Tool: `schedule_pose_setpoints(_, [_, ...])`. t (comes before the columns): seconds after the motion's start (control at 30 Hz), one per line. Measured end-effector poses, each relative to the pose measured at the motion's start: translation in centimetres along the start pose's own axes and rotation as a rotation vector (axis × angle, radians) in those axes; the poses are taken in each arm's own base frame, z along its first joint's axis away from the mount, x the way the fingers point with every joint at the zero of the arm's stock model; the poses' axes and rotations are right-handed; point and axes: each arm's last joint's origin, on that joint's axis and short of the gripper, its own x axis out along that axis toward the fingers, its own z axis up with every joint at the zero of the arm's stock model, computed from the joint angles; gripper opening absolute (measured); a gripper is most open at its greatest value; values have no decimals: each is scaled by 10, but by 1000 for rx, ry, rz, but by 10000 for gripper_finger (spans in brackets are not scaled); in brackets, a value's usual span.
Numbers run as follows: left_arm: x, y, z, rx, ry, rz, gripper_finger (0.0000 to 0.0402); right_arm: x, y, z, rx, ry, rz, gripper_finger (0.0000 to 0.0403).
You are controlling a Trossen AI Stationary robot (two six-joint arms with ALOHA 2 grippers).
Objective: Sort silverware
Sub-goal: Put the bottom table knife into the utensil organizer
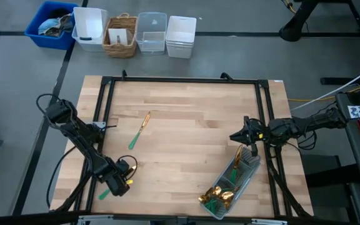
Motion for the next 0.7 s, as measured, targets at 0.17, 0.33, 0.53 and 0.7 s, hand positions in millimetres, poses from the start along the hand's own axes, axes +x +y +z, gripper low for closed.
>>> schedule_pose_setpoints(0.17, [0, -2, 9, -30, 4, -16, 27, 0, 0, 0, -5, -2, 1, 44])
schedule_pose_setpoints(0.33, [-3, -4, 16, -47, -14, -51, 31, 0, 0, 0, -7, -1, 1, 44])
schedule_pose_setpoints(0.53, [-10, -9, 30, -64, -233, -143, 28, 0, 0, 0, -8, 0, 0, 44])
schedule_pose_setpoints(0.7, [-12, -12, 43, -49, -346, -165, 29, 0, 0, 0, -8, 1, 0, 44])
